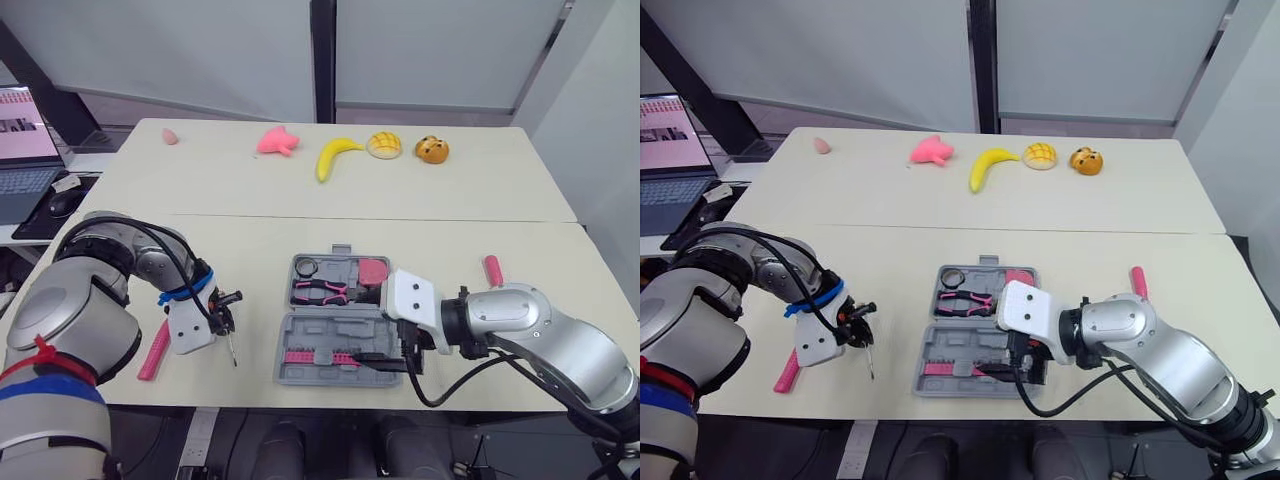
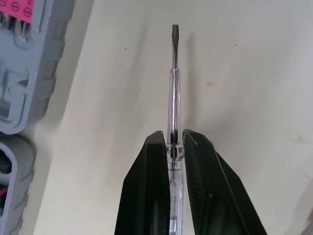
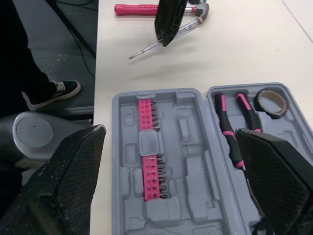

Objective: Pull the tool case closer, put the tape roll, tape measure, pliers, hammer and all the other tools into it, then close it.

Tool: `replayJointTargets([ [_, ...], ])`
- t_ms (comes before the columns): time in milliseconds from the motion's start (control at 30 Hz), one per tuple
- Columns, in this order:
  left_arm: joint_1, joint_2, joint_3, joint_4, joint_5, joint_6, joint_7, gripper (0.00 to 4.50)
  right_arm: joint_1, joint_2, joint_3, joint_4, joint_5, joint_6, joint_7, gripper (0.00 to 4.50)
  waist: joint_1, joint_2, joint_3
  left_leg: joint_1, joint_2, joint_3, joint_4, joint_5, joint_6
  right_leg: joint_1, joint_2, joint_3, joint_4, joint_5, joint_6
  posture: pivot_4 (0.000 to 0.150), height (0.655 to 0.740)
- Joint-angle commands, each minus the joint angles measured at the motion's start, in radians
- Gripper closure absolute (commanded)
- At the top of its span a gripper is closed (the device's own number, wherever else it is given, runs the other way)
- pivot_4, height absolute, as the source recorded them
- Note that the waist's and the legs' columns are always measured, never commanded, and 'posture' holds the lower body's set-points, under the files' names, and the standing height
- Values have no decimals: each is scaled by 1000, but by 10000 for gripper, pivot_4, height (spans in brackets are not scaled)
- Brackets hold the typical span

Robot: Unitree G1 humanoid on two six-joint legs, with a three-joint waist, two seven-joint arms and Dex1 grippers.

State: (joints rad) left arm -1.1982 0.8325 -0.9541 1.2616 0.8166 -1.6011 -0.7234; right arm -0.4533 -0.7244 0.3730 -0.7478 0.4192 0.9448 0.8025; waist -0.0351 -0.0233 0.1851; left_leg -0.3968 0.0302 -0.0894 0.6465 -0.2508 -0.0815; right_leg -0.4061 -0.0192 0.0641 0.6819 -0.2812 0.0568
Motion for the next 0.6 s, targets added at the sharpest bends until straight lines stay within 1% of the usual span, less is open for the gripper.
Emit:
replayJointTargets([
  [33, 37, 34, 15, -21, -134, -13, -28, 43513, -13, 5, 5, -10, -1, -13, -1, 0, 0, 0, 0, 0, 0, 0, 0, 0, 0, 0, 0, 0, 0, 0, 0, 1500, 7255],
  [133, 99, 73, 26, -97, -240, -11, -27, 43602, -17, 8, 19, 1, -10, -13, -5, 0, 0, 0, 0, 0, 0, 0, 0, 0, 0, 0, 0, 0, 0, 0, 0, 1500, 7255],
  [200, 142, 104, 41, -159, -309, 27, -42, 43607, -19, 8, 25, 6, -15, -13, -6, 0, -3, 0, 0, 0, 0, 0, 0, 0, 0, 0, 0, 0, 0, 0, 0, 1500, 7255],
  [300, 217, 155, 77, -275, -439, 141, -91, 43609, -20, 8, 36, 13, -23, -18, -9, 0, -5, 0, 0, 0, 0, -1, 0, 0, 0, 0, 0, 0, 1, 0, 0, 1500, 7255],
  [433, 356, 241, 150, -498, -635, 355, -189, 43610, -20, 13, 46, 18, -35, -24, -14, 0, -13, 0, 0, 1, 0, -1, 0, 0, 0, 0, 0, 0, 2, 0, 0, 1500, 7255],
  [467, 413, 279, 171, -584, -717, 457, -233, 43610, -20, 15, 47, 19, -39, -26, -16, 0, -15, 0, 0, 1, 1, -1, 0, 0, 0, 0, 0, 0, 2, 0, 0, 1500, 7255],
  [533, 551, 358, 234, -781, -918, 754, -314, 43611, -20, 25, 47, 22, -45, -30, -23, 0, -22, 0, 0, 1, 1, -1, 0, 0, 0, 0, 0, 0, 2, 0, 0, 1500, 7255],
  [600, 659, 415, 307, -941, -1040, 999, -350, 43612, -21, 32, 47, 25, -49, -33, -26, 0, -28, 0, 0, 1, 1, -1, 0, 0, 0, 0, 0, 0, 3, 0, -1, 1500, 7255],
])
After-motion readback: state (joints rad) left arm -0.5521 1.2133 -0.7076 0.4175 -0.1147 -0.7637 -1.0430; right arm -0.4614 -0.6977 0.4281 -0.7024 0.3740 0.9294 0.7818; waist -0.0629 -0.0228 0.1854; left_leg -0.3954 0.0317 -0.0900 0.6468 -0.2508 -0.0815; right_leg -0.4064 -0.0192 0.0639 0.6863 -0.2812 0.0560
